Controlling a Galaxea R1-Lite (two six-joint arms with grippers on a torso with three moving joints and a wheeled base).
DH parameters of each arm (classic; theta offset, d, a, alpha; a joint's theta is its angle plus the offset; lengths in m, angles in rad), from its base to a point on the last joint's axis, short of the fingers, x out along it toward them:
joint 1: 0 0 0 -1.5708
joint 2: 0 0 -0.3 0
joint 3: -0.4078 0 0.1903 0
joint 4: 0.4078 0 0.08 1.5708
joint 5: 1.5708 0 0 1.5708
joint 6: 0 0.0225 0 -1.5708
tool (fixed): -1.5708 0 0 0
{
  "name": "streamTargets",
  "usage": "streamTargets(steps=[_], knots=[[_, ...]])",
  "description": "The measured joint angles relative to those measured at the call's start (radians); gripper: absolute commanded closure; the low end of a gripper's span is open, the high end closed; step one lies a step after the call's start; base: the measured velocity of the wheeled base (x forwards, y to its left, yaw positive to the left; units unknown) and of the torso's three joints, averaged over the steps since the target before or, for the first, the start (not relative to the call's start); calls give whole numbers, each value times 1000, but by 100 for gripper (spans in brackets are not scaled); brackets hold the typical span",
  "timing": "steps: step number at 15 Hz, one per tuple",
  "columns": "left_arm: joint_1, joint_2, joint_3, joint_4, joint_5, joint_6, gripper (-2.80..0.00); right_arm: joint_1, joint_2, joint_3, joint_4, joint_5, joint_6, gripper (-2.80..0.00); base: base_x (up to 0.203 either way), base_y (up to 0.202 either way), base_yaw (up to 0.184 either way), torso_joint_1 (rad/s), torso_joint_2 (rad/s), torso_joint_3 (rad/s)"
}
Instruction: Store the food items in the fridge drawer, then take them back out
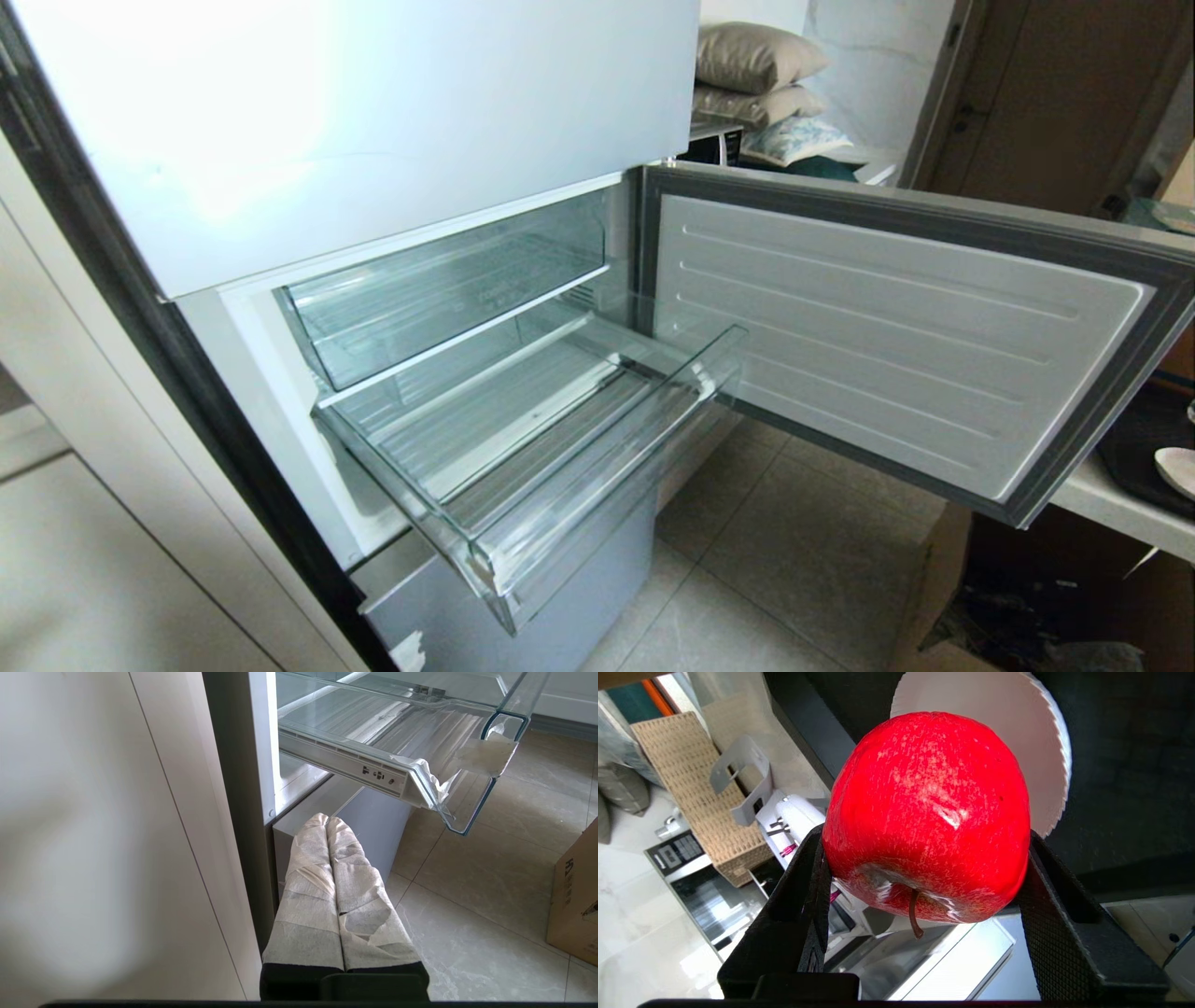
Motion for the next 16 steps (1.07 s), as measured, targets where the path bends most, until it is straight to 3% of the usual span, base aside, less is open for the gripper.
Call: streamTargets(steps=[6, 7, 16], knots=[[0, 0, 0, 0, 0, 0, 0, 5, 15, 0, -5, -5, -20, 0, 0, 0, 0, 0, 0, 0], [0, 0, 0, 0, 0, 0, 0, 7, 18, 0, -5, -5, -34, -280, 0, 0, 0, 0, 0, 0], [0, 0, 0, 0, 0, 0, 0, 17, 25, 1, -5, 0, -54, -280, 0, 0, 0, 0, 0, 0]])
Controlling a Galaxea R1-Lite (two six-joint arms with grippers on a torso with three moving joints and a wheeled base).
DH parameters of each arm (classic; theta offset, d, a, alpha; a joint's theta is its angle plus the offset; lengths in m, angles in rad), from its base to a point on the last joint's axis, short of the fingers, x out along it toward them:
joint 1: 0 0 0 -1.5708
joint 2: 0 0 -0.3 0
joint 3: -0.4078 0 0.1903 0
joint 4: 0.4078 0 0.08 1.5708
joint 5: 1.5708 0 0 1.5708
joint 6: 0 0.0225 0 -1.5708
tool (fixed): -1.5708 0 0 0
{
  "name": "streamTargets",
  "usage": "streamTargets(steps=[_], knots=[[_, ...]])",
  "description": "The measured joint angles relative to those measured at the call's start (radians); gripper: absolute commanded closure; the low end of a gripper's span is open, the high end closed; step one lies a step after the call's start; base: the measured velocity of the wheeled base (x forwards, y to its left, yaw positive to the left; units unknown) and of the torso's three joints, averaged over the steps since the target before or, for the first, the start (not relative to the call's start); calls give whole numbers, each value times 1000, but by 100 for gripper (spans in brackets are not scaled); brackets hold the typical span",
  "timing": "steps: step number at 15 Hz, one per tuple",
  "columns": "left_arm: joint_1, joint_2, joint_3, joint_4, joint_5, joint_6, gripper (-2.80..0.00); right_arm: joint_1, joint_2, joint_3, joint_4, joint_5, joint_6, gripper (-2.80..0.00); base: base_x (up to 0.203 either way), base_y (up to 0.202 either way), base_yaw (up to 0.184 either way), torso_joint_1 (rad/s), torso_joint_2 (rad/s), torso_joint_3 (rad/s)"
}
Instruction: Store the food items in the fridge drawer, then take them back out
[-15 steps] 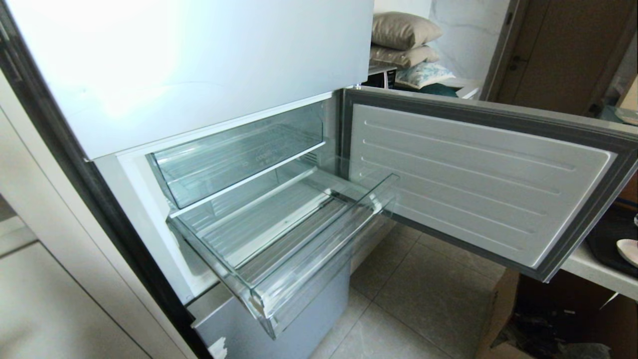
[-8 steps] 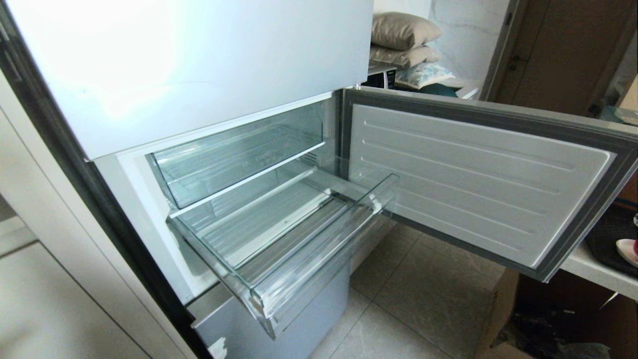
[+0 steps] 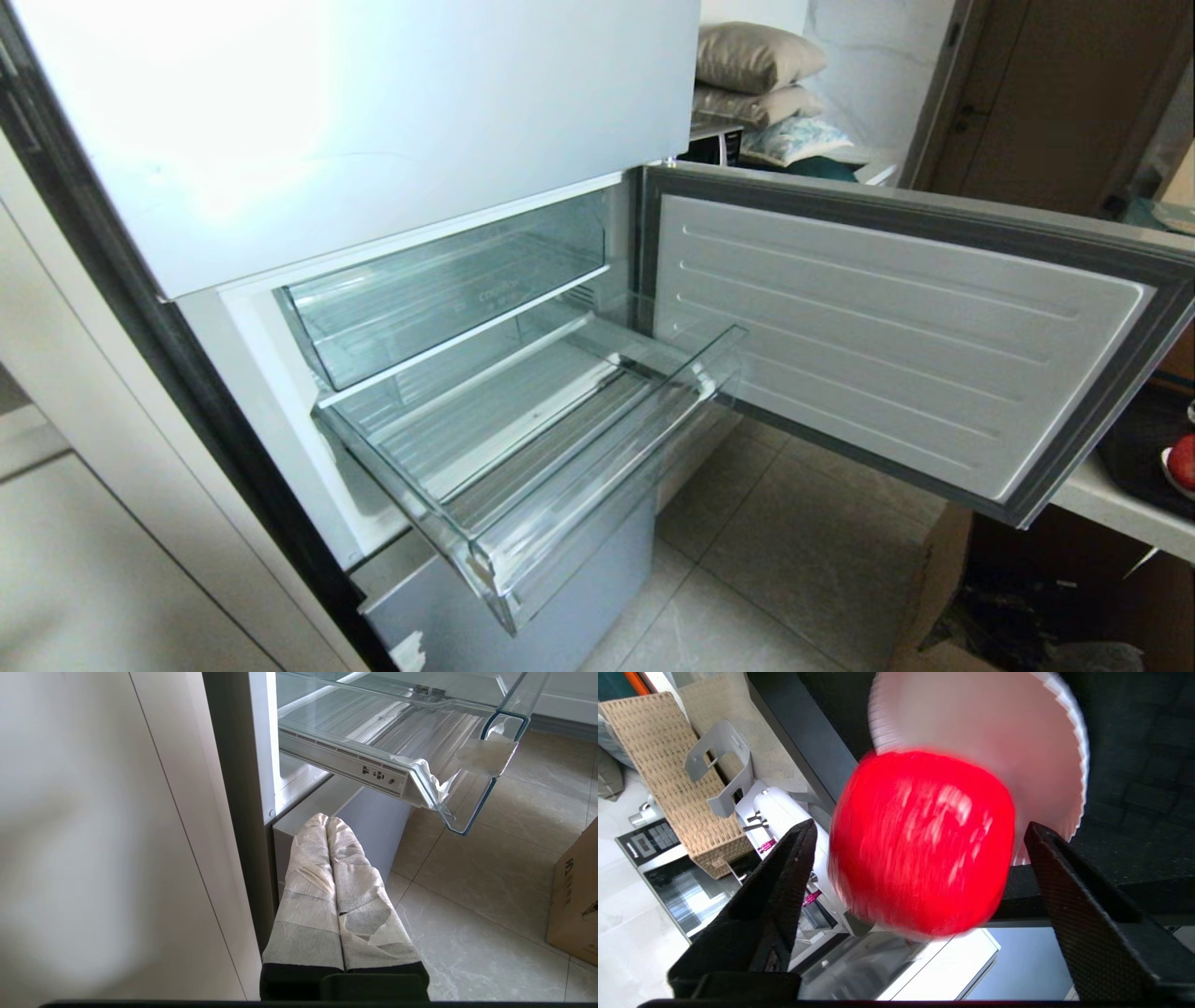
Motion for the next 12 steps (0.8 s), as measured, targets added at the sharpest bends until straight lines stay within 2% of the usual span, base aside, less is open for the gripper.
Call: streamTargets(steps=[12], knots=[[0, 0, 0, 0, -1, 0, 0, -4, -34, 3, 3, 1, 1, -280, 0, 0, 0, 0, 0, 0]])
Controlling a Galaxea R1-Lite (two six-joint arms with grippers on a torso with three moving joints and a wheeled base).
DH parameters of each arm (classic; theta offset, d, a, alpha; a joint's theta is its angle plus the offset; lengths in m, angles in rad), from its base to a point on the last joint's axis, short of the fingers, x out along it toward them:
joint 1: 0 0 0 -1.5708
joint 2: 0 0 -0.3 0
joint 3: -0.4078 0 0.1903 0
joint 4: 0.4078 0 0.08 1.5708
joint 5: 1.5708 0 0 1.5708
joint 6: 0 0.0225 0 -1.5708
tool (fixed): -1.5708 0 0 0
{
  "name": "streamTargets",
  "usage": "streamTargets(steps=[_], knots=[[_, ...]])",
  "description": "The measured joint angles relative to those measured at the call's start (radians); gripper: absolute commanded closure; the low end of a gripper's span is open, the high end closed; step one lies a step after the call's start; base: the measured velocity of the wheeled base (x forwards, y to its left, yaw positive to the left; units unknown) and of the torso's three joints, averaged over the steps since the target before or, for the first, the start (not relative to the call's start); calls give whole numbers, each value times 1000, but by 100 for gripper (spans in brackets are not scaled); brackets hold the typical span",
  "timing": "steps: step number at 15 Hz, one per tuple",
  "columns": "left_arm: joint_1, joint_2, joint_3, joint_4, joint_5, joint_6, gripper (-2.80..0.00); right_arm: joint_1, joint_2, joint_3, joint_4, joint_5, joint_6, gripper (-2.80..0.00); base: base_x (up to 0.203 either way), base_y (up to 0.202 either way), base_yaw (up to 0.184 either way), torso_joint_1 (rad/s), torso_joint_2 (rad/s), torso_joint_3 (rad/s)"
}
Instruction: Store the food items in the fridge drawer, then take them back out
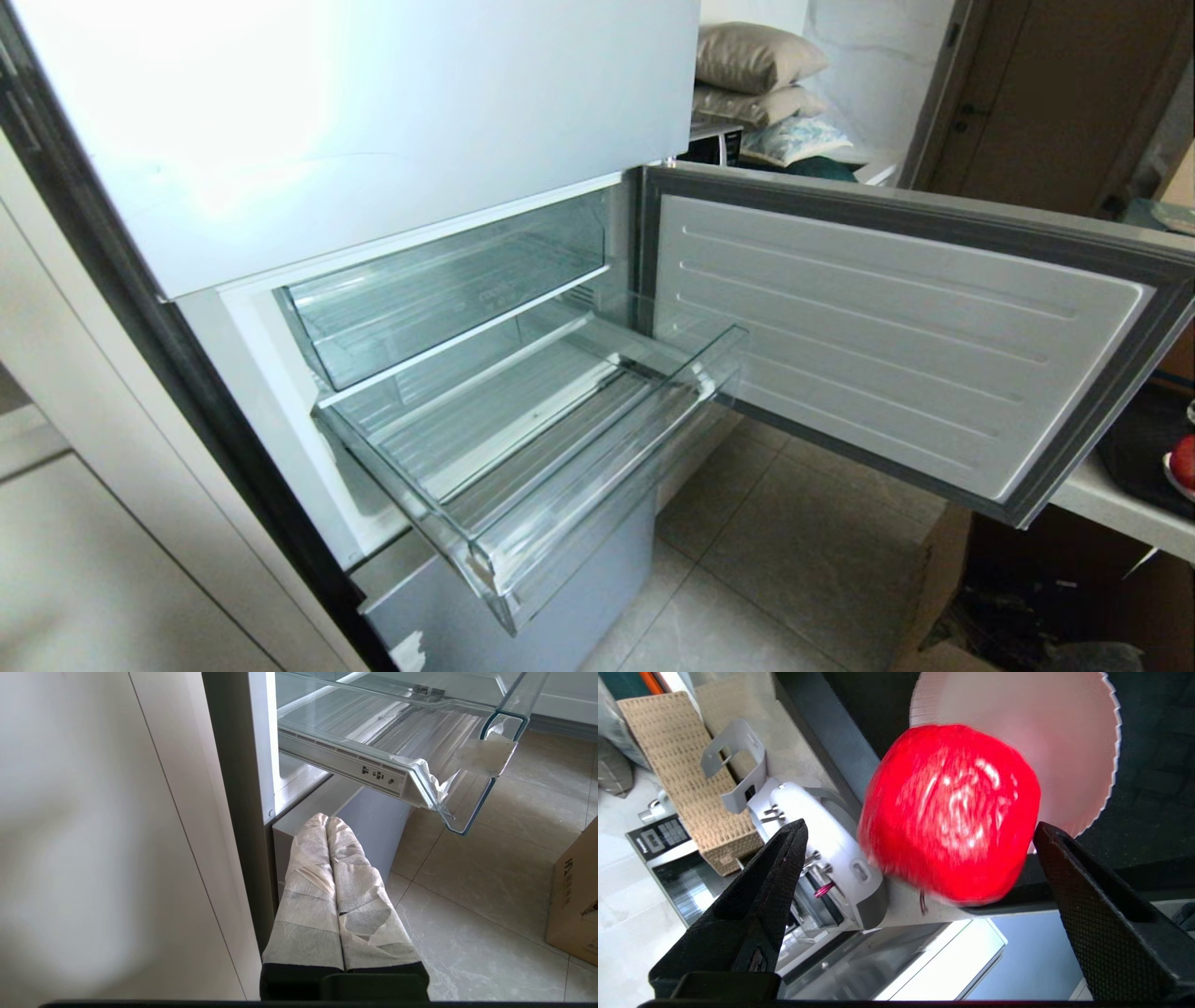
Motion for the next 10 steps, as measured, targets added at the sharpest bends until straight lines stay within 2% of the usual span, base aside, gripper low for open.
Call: streamTargets(steps=[10], knots=[[0, 0, 0, 0, 0, 0, 0, 8, -70, 33, 18, 7, -1, -280, 0, 0, 0, 0, 0, 0]])
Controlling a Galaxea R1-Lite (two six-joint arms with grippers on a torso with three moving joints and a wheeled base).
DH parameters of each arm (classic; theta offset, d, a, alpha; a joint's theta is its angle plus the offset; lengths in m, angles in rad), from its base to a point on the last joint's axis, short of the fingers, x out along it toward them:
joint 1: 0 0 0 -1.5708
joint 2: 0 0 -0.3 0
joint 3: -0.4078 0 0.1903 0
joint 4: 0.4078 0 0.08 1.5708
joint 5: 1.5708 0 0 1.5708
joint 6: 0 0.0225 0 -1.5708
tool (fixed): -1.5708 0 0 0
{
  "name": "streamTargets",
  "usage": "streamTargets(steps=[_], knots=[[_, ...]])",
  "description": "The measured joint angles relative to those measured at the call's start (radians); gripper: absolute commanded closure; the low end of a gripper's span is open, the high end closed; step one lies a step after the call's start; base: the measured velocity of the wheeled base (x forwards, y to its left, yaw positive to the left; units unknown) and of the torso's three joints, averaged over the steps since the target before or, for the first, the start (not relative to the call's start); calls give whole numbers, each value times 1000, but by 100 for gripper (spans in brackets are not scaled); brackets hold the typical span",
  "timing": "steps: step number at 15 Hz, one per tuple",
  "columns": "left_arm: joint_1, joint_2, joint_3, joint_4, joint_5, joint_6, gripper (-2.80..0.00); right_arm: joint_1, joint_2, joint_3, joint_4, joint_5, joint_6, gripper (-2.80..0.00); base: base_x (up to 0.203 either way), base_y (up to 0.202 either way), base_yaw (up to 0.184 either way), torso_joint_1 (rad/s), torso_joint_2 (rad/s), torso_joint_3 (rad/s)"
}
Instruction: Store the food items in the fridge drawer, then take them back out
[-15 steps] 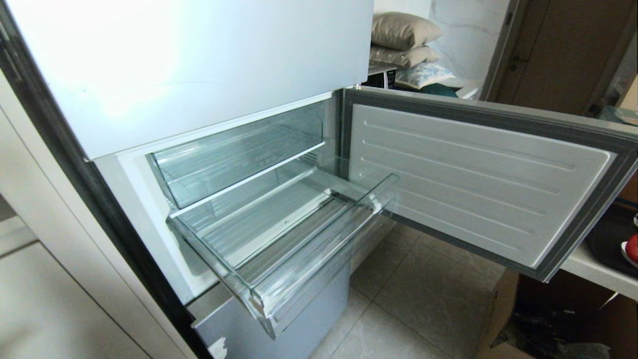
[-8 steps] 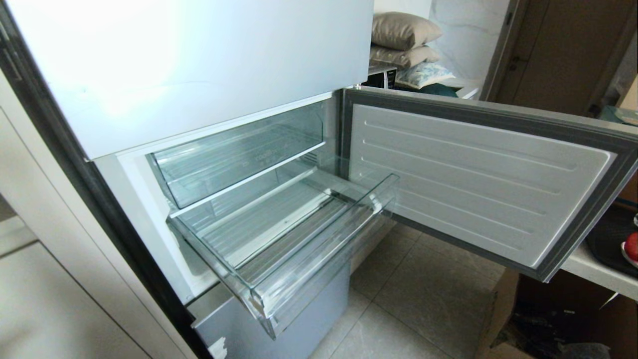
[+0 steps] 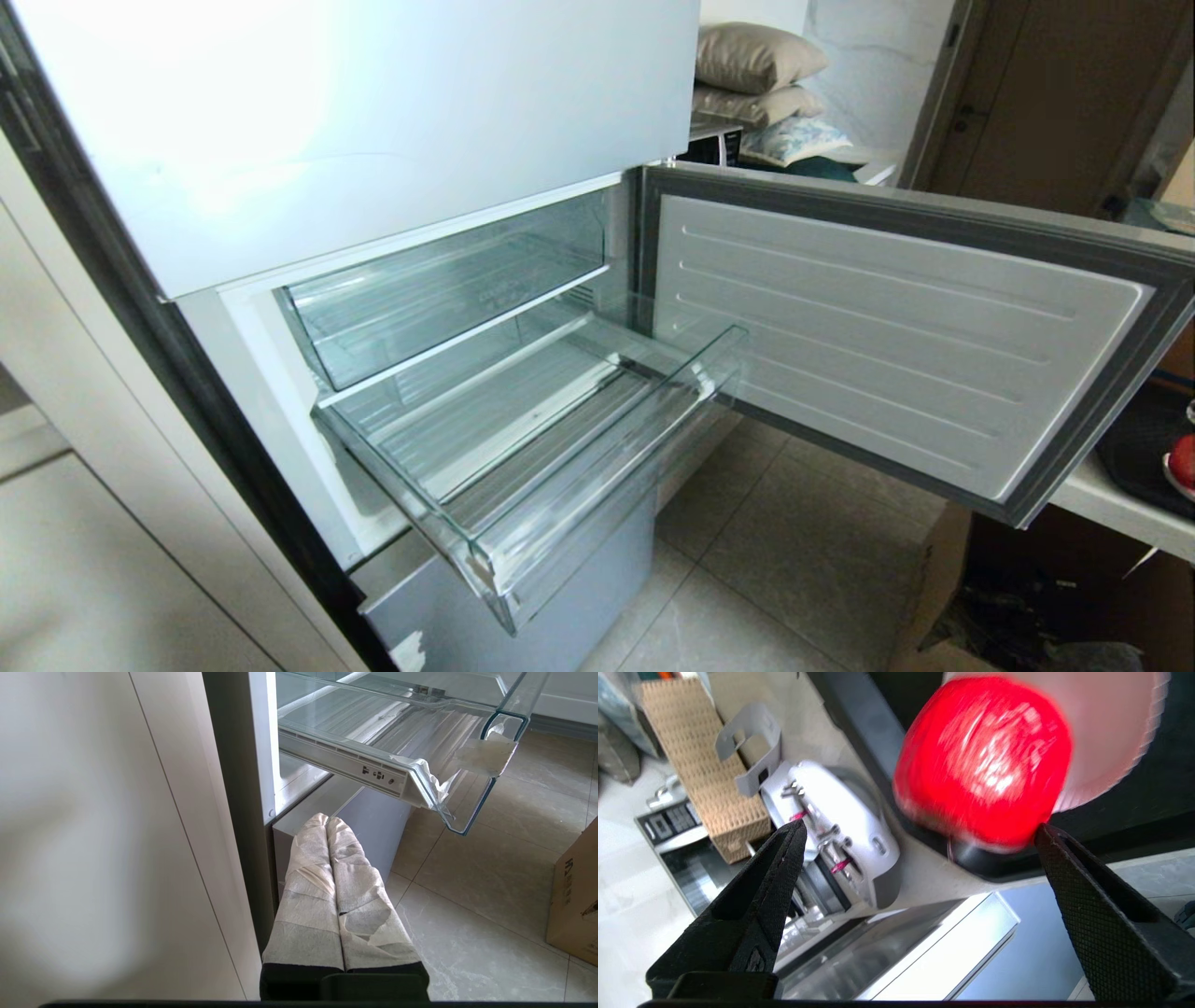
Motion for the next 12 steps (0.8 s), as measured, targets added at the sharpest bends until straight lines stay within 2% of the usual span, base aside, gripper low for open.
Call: streamTargets(steps=[4, 5, 12], knots=[[0, 0, 0, 0, 0, 0, 0, 20, -18, 5, 0, 36, -16, -280, 0, 0, 0, 0, 0, 0], [0, 0, 0, 0, 0, 0, 0, 23, -22, 7, 0, 37, -45, 0, 0, 0, 0, 0, 0, 0], [0, 0, 0, 0, 0, 0, 0, 40, -41, 13, 0, 39, -98, 0, 0, 0, 0, 0, 0, 0]])
